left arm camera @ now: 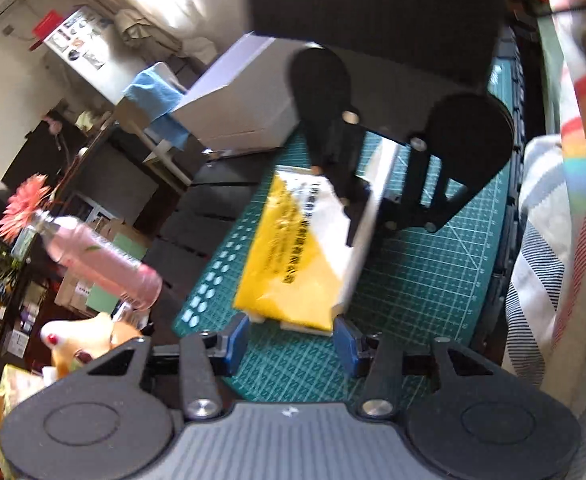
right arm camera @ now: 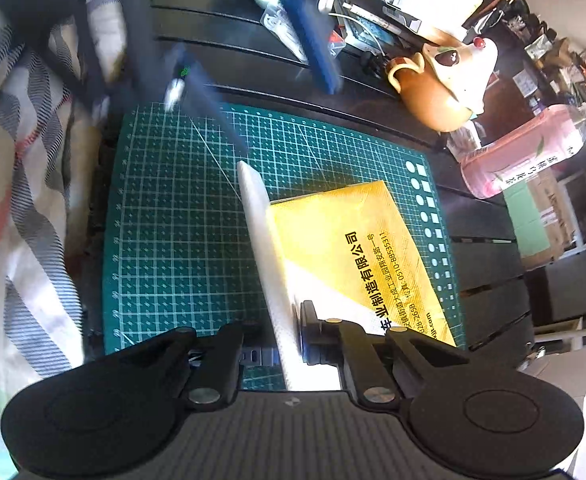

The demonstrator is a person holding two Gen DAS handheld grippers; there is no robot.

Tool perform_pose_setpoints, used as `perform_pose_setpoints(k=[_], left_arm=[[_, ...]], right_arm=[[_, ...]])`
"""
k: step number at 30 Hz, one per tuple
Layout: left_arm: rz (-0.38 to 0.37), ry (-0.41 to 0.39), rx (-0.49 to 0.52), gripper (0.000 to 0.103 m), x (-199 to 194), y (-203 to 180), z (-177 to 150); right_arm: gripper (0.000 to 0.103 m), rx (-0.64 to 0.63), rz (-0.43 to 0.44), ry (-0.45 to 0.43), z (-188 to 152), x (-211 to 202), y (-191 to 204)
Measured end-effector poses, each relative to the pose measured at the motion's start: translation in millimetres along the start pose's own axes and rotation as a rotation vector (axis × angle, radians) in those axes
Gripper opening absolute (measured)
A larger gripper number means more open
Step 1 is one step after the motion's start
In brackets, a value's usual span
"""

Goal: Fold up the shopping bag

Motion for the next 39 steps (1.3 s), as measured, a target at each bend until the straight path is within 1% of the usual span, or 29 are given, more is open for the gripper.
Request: perform_pose_setpoints(k=[2,4,6,7,8,9,13,15,17,19,20,21,22,25,27,29,32,33,34,36,39], left_arm=[[-0.006,0.018,0.007,0.046,8.8,-4.7,-4.7],[-0.016,0.036,0.003,0.043,14.7,-5.5,-7.4],[-0.035,0.051,-0.014,0.027,20.0,-6.6,-9.8],[-0.051,0.057,-0.03,0.023,22.4,-7.4,-10.9],[-0.066,0.063,-0.047,0.016,24.8,-8.3,-12.0],[-0.071,0.065,-0.052,0.012,25.4,-8.3,-13.2],[-0.081,0.069,-0.066,0.009,26.4,-8.1,-18.2],[-0.086,0.071,-0.072,0.008,26.9,-7.9,-20.7],[-0.091,0.073,-0.079,0.008,27.4,-7.8,-23.3],[-0.094,0.074,-0.088,0.008,27.8,-6.7,-25.1],[-0.092,0.073,-0.095,0.008,27.2,-5.7,-25.5],[-0.092,0.073,-0.098,0.008,26.1,-5.2,-25.0],[-0.092,0.074,-0.103,0.008,26.3,-3.7,-25.7],[-0.095,0.071,-0.116,0.008,28.1,0.4,-26.8],[-0.095,0.071,-0.121,0.008,28.7,2.1,-26.3],[-0.093,0.07,-0.125,0.008,28.5,3.3,-26.2],[-0.088,0.071,-0.119,0.008,28.2,3.6,-26.8],[-0.09,0.07,-0.121,0.008,27.9,3.5,-27.0],[-0.091,0.07,-0.123,0.008,27.7,3.6,-27.1],[-0.092,0.067,-0.13,0.008,27.5,5.7,-27.0],[-0.096,0.061,-0.146,0.008,24.2,7.8,-26.4]], right_arm=[[0.01,0.028,0.013,-0.01,2.3,-0.2,0.2],[0.01,0.052,0.021,-0.019,4.8,-0.2,-0.7],[0.011,0.078,0.033,-0.03,7.6,0.5,-0.7],[0.011,0.091,0.038,-0.036,9.0,1.3,-1.1],[0.011,0.104,0.043,-0.042,10.4,2.1,-1.6],[0.011,0.108,0.043,-0.044,10.8,1.8,-1.7],[0.016,0.147,0.055,-0.053,10.8,2.8,-1.8],[0.022,0.168,0.067,-0.062,11.0,2.9,-1.6],[0.026,0.199,0.089,-0.096,11.5,-1.5,-2.9],[0.032,0.233,0.117,-0.131,9.1,-11.6,-7.7],[0.041,0.25,0.123,-0.147,5.4,-19.3,-11.8],[0.047,0.264,0.111,-0.158,-1.3,-26.8,-17.5],[0.048,0.278,0.097,-0.167,-8.3,-34.3,-23.3],[0.048,0.323,0.061,-0.173,-29.6,-52.5,-34.3],[0.048,0.316,0.031,-0.165,-39.6,-55.6,-37.6],[0.048,0.233,-0.007,-0.142,-44.2,-51.0,-34.5],[0.047,0.121,-0.046,-0.149,-37.1,-43.5,-29.8],[0.046,0.099,-0.049,-0.149,-35.8,-42.0,-28.5],[0.044,0.091,-0.039,-0.145,-35.3,-39.6,-26.9],[0.036,0.078,-0.014,-0.138,-34.6,-34.7,-23.5],[0.031,0.175,0.049,-0.139,-36.2,-32.8,-22.9]])
Point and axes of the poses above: each gripper's, at about its wrist camera, not at the fingertips, and x roughly the way its jaws point, y to its left, z to its top, the point moved 10 cm from there along x, roughly the way its jaws point, and after that the axes turned 14 degrees about -y, right-handed, at the moved point
